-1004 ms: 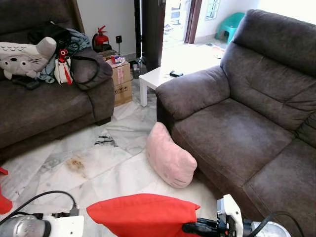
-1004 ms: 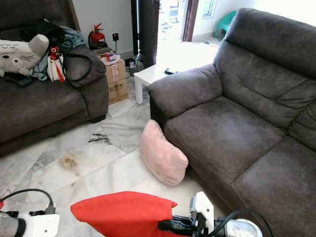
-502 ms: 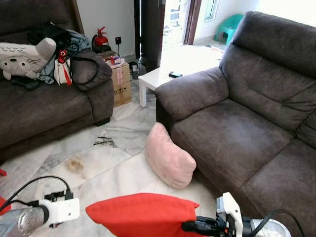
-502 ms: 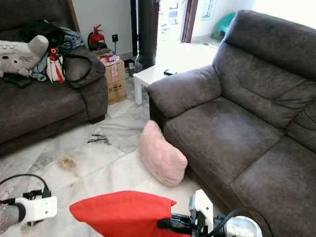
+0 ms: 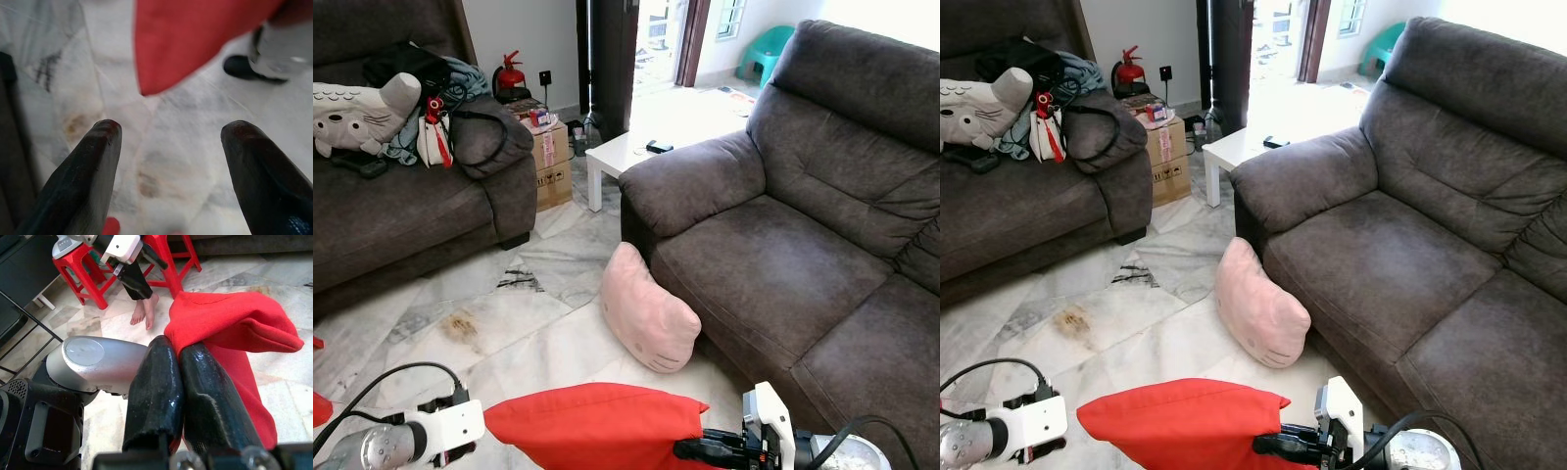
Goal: Move the pillow to the sofa from floor
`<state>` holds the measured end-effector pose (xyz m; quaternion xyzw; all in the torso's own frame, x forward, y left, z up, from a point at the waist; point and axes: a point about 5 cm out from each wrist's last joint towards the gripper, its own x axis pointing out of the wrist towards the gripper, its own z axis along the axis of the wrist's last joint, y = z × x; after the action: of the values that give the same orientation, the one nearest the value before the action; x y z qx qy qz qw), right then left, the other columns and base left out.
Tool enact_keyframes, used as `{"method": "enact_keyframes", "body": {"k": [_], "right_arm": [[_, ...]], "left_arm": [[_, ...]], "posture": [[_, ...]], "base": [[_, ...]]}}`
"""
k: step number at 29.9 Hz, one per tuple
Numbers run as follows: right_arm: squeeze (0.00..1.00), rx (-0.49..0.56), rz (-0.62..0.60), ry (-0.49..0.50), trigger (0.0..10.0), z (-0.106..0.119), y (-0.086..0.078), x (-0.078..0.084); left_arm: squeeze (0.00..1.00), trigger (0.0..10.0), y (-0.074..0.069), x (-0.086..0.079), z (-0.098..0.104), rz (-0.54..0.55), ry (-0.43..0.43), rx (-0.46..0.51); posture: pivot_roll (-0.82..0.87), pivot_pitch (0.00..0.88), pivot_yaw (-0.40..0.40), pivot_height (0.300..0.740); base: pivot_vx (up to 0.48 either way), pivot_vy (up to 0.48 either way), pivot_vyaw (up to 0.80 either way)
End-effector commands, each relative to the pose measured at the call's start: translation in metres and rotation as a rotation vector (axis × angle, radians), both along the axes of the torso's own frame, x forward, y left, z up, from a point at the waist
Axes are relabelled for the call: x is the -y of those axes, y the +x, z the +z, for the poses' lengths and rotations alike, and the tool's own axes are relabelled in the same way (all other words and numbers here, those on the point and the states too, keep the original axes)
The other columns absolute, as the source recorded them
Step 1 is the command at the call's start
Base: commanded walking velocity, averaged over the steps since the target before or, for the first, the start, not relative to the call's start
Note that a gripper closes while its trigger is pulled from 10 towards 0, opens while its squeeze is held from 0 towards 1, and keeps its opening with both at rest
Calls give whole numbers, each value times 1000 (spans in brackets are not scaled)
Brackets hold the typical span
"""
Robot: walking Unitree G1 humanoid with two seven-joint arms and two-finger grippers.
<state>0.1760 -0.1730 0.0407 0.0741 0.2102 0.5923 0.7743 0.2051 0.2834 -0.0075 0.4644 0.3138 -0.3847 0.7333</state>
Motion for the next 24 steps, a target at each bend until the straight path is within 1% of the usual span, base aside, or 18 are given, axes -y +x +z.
{"method": "enact_keyframes", "body": {"k": [1, 5, 6, 8, 11, 12, 13, 14, 15, 16, 17, 18, 21, 23, 24], "right_arm": [[0, 103, 36, 60, 10000, 21, 8, -3], [0, 103, 38, 57, 10000, 21, 7, -2], [0, 101, 40, 55, 10000, 22, 7, -1], [0, 100, 42, 55, 10000, 22, 8, -1], [0, 103, 39, 56, 10000, 22, 8, -2], [0, 103, 39, 56, 10000, 22, 8, -2], [0, 104, 38, 57, 10000, 22, 8, -2], [0, 104, 38, 57, 10000, 22, 8, -2], [0, 105, 38, 58, 10000, 22, 8, -3], [0, 106, 38, 59, 10000, 22, 8, -3], [0, 106, 37, 62, 10000, 23, 8, -4], [0, 106, 37, 62, 10000, 23, 8, -4], [0, 106, 37, 62, 10000, 23, 8, -5], [0, 106, 36, 62, 10000, 23, 7, -5], [0, 107, 35, 62, 10000, 23, 7, -5]], "left_arm": [[0, 10000, -2, -7, -1, -34, 50, -31], [0, 10000, -3, -10, -1, -50, 82, -34], [0, 10000, 1, -15, 1, -42, 128, -5], [0, 10000, 7, -17, 3, -24, 155, 29], [0, 10000, 15, -15, 4, -17, 192, 99], [0, 10000, 15, -15, 4, -17, 192, 99], [0, 10000, 19, -12, 5, 35, 159, 128], [0, 10000, 19, -12, 5, 35, 159, 128], [0, 10000, 22, -10, 5, 96, 120, 152], [0, 10000, 27, -7, 5, 189, 58, 181], [0, 10000, 33, -2, 4, 332, -50, 219], [0, 10000, 34, 0, 4, 364, -74, 228], [0, 10000, 37, 6, 3, 398, -116, 254], [0, 10000, 37, 11, 1, 402, -142, 252], [0, 10000, 33, 14, -2, 359, -138, 224]], "posture": [[27, 0, -53, 740], [29, 0, -56, 740], [29, 0, -58, 740], [30, 0, -59, 740], [28, 0, -57, 740], [28, 0, -57, 740], [26, 0, -55, 740], [26, 0, -55, 740], [25, 0, -55, 740], [23, 0, -55, 740], [23, 0, -55, 740], [23, 0, -55, 740], [22, 0, -56, 740], [17, 0, -56, 740], [12, 0, -55, 740]], "base": [[0, 0, 0], [0, 0, 0], [0, 0, 0], [0, 0, 0], [0, 0, 0], [0, 0, 0], [0, 0, 0], [0, 0, 0], [0, 0, 0], [0, 0, 0], [0, 0, 0], [0, 0, 0], [0, 0, 0], [0, 0, 0], [0, 0, 0]]}}
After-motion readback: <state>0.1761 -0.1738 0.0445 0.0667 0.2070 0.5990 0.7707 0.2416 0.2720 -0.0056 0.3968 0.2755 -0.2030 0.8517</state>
